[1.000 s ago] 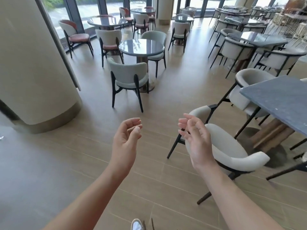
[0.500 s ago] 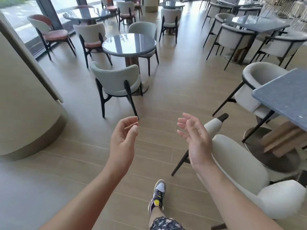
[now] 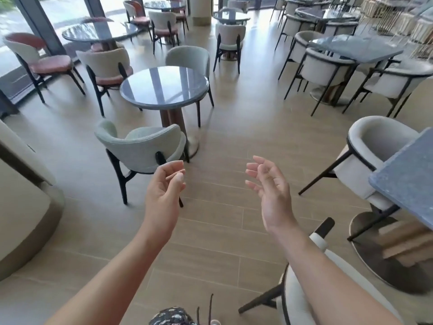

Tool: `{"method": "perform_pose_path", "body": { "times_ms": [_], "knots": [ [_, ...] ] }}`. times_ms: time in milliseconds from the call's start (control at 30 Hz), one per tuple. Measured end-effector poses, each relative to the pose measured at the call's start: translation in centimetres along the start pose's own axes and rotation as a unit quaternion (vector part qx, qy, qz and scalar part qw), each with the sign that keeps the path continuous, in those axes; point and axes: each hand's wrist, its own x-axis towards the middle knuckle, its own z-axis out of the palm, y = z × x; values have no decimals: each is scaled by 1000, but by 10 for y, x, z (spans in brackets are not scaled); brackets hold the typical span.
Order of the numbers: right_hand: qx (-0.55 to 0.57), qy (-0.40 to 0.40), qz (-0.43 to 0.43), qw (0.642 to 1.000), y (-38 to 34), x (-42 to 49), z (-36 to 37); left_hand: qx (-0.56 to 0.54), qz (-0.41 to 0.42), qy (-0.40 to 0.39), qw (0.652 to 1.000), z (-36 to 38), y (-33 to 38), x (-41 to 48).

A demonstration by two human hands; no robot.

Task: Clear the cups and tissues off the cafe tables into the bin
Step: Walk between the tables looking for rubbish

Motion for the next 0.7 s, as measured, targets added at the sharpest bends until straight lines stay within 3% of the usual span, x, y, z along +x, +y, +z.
{"method": "perform_pose_path", "body": {
  "times_ms": [700],
  "knots": [
    [-22,135,-19,990,54,464,43,-25,-11,-161,987,192,-71,495]
  ]
}}
